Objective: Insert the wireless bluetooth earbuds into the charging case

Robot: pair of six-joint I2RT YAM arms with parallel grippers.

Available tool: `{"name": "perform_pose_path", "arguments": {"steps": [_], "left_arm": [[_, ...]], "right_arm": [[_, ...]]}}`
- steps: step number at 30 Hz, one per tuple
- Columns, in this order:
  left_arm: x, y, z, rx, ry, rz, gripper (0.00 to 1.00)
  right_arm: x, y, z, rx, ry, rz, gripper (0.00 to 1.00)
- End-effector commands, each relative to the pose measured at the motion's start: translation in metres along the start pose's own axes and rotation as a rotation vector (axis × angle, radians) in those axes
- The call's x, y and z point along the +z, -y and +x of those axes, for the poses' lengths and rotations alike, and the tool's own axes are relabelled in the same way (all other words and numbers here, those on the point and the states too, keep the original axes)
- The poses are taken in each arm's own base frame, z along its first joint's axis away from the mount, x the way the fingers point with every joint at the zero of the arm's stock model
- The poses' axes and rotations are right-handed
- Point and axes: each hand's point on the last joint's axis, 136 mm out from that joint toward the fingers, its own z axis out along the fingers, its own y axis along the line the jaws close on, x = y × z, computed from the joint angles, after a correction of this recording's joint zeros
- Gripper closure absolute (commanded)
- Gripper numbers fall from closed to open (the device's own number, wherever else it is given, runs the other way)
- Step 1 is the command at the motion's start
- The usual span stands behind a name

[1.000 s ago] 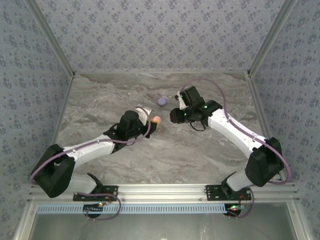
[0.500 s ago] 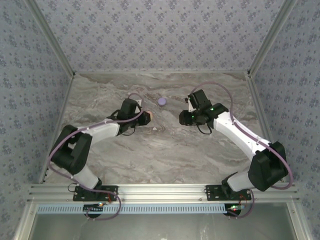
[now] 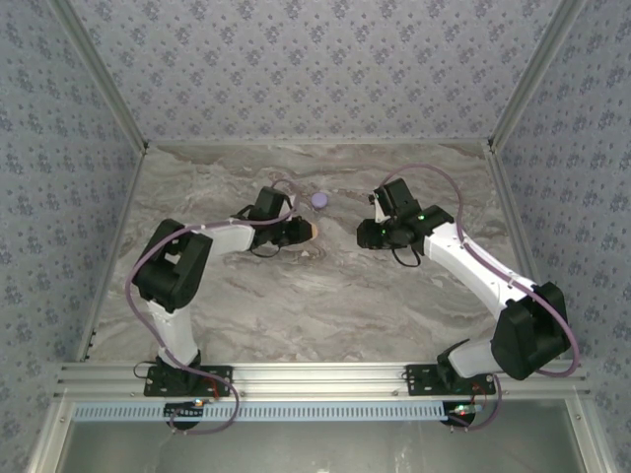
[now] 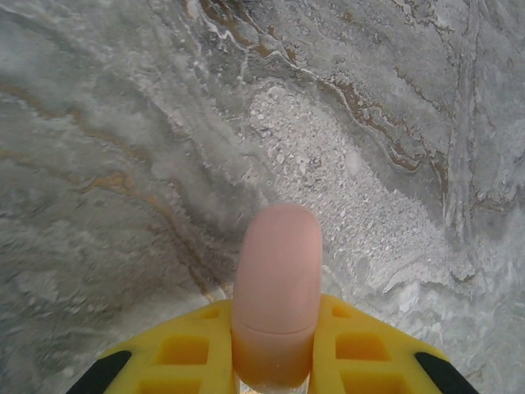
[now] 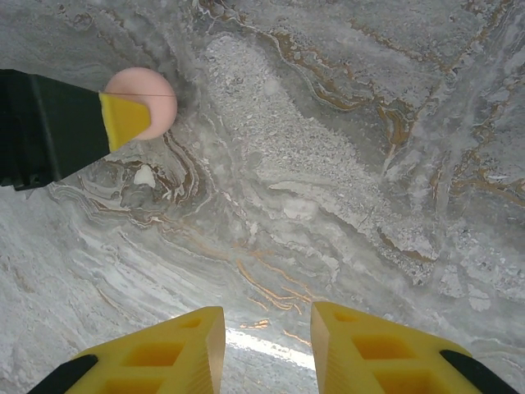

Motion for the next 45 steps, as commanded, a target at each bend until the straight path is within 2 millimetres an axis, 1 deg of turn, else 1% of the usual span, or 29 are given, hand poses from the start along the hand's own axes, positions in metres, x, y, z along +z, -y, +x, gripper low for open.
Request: {"name": "perform_pose_path", "arguments": {"steps": [1,6,9,11,13,15,19,23,26,28,29,35,40,45], "left_arm": [[0.008,0.014,-0.003,-0.008,-0.032,0.062,0.85],[0.020,0.014,-0.003,-0.024,-0.061,0.072,0.84],[0.024,0.012,-0.004,-0.026,-0.069,0.064,0.81],[0.024,0.009,-0.005,-0.024,-0.066,0.049,0.74],[0.025,0.007,-0.005,-0.023,-0.069,0.033,0.63],[0.026,0.004,-0.004,-0.018,-0.077,0.020,0.57],[0.020,0.000,-0.007,0.002,-0.061,-0.020,0.46],[0.006,0.001,-0.013,0.048,-0.031,-0.061,0.40],[-0.012,0.000,-0.017,0.084,0.002,-0.107,0.38],[-0.026,-0.002,-0.019,0.109,0.035,-0.144,0.38],[-0.034,-0.003,-0.020,0.118,0.052,-0.164,0.38],[-0.086,-0.019,-0.026,0.174,0.168,-0.313,0.38],[-0.132,-0.041,-0.030,0.228,0.238,-0.465,0.37],[-0.179,-0.063,-0.042,0.258,0.345,-0.615,0.33]], "right_arm": [[-0.006,0.005,0.004,0.024,0.001,0.011,0.64],[-0.006,0.007,0.004,0.026,0.001,0.012,0.64],[-0.007,0.007,0.004,0.028,0.001,0.012,0.64],[-0.007,0.007,0.004,0.029,0.004,0.012,0.64],[-0.008,0.008,0.004,0.031,0.004,0.014,0.64],[-0.008,0.009,0.004,0.032,0.005,0.017,0.64],[-0.007,0.014,0.006,0.037,0.004,0.031,0.64],[-0.006,0.020,0.005,0.037,0.012,0.053,0.64],[-0.006,0.030,0.000,0.039,0.051,0.100,0.62],[-0.008,0.044,-0.002,0.047,0.083,0.166,0.61],[-0.009,0.048,-0.008,0.048,0.119,0.185,0.61],[-0.026,0.092,-0.019,0.047,0.235,0.407,0.60],[-0.047,0.132,-0.028,0.026,0.330,0.633,0.60],[-0.058,0.163,-0.033,0.028,0.398,0.797,0.59]]}}
